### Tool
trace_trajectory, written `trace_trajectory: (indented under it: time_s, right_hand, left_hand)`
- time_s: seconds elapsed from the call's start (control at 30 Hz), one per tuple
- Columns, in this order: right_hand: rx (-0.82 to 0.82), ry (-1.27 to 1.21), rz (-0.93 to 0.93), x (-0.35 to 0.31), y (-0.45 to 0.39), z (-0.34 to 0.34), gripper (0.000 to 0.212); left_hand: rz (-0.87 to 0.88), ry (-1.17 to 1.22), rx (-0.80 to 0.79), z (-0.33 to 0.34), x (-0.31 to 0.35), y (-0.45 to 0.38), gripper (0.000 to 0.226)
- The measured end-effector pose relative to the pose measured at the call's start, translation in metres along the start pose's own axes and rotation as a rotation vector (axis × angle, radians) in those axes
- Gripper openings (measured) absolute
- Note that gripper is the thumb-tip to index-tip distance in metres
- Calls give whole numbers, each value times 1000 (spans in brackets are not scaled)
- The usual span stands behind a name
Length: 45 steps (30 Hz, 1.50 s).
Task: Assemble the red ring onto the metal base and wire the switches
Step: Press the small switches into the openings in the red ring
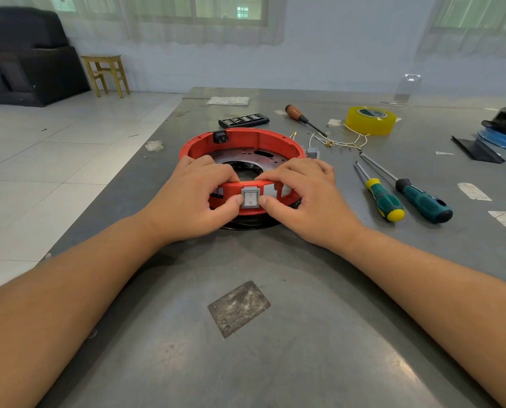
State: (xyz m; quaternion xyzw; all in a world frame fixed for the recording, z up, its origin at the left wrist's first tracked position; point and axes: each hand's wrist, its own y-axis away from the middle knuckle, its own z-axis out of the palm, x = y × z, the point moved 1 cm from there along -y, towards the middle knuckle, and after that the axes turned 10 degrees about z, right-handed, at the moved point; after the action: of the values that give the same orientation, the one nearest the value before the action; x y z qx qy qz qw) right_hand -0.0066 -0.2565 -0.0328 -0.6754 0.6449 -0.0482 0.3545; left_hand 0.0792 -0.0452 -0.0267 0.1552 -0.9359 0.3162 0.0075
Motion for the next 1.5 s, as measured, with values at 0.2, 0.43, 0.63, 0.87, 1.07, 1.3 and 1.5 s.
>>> trace_trajectory:
  time_s: [0.2, 0.43, 0.63, 0.87, 1.07, 1.3, 1.5]
  right_hand:
    - [0, 25, 10, -1, 0, 0, 32]
    - [43, 50, 12, -3, 1, 3, 29]
    - [-27, -17, -18, 10, 1, -1, 42]
    - [-97, -57, 194, 26, -7, 8, 60]
    - [-139, -204, 177, 22, -4, 11, 64]
    - [-10, -181, 629, 55, -22, 11, 48]
    - [12, 5, 732, 82, -62, 17, 54]
  left_hand:
    - [-2, 5, -2, 0, -1, 0, 23]
    - [-25, 9, -22, 0, -1, -2, 28]
    - [-28, -4, -23, 0, -5, 0, 31]
    - [-35, -117, 13, -6, -12, 8, 37]
    - [32, -321, 47, 5, 3, 2, 33]
    - [-87, -259, 53, 6, -5, 4, 40]
    - [-136, -221, 55, 10, -5, 4, 36]
